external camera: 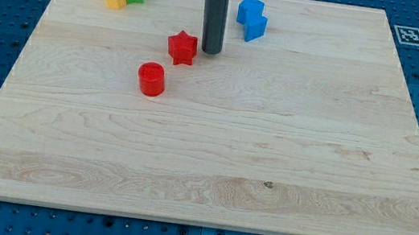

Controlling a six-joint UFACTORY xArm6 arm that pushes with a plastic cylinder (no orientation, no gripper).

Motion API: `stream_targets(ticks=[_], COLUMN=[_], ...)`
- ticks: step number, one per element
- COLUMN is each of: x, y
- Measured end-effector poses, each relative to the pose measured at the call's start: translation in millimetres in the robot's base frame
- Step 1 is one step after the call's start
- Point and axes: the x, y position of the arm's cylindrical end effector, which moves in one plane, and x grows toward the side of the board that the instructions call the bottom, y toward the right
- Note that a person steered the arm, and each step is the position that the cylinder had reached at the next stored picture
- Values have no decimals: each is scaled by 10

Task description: Push red star from center to center left

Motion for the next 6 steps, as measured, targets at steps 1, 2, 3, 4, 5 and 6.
stream_targets(ticks=[1, 2, 3, 4, 5, 6], x=[6, -40, -69, -69, -69, -69], y=[-13, -45, -326, -652, -792, -996])
